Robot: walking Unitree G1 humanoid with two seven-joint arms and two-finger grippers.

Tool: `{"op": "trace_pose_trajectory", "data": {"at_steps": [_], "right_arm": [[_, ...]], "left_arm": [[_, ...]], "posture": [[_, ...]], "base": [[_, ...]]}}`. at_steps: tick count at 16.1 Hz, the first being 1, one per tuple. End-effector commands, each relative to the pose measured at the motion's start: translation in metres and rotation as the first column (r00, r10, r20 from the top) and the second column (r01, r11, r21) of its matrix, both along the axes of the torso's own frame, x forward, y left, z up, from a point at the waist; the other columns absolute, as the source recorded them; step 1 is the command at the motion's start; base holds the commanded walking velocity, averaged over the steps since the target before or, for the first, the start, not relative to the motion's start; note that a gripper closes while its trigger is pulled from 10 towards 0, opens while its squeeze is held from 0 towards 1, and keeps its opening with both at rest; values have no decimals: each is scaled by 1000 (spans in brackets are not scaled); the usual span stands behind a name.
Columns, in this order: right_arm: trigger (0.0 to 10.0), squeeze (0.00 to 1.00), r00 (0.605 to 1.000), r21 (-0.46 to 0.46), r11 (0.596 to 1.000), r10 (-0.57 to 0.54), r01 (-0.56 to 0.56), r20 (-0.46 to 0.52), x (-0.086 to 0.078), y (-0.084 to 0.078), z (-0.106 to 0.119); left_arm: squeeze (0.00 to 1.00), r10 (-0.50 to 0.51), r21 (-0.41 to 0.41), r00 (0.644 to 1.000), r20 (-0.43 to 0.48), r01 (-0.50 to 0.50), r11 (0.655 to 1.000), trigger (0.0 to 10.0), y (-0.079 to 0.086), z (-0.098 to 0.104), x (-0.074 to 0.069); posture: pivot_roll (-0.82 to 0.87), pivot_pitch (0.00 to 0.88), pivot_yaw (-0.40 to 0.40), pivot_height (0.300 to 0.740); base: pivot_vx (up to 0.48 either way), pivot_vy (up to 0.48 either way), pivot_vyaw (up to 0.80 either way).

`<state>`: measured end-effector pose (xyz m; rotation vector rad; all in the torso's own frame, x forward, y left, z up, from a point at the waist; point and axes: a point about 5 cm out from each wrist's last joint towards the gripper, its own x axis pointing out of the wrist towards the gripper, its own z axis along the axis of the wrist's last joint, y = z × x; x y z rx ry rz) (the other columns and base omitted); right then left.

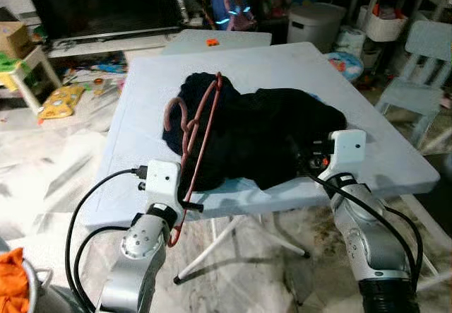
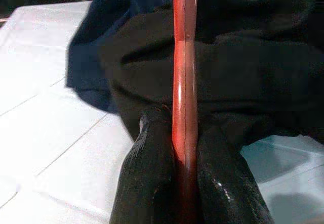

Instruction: Hang hanger

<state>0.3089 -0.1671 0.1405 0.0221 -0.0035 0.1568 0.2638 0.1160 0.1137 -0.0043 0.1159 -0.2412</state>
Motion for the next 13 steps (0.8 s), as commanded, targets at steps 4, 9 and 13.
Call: {"op": "trace_pose_trajectory", "data": {"at_steps": [4, 9, 13], "right_arm": [[10000, 0, 1000, 3, 1000, 5, -5, 2, 1, 0, 2], [10000, 0, 1000, -6, 1000, 1, -1, -6, 1, -2, 0], [10000, 0, 1000, -9, 1000, 7, -7, -6, 2, 0, 0]], "left_arm": [[0, -22, 14, 1000, 10, 22, 1000, 10000, -1, 3, -2], [0, -60, 23, 998, 10, 59, 998, 10000, -7, 3, -3], [0, -66, 28, 998, 10, 65, 997, 10000, -7, 3, -3]], "posture": [[-86, 0, 42, 740], [-83, 0, 45, 740], [-80, 0, 42, 740]], "base": [[-62, 0, -202], [-277, 0, 0], [-236, 0, 0]]}}
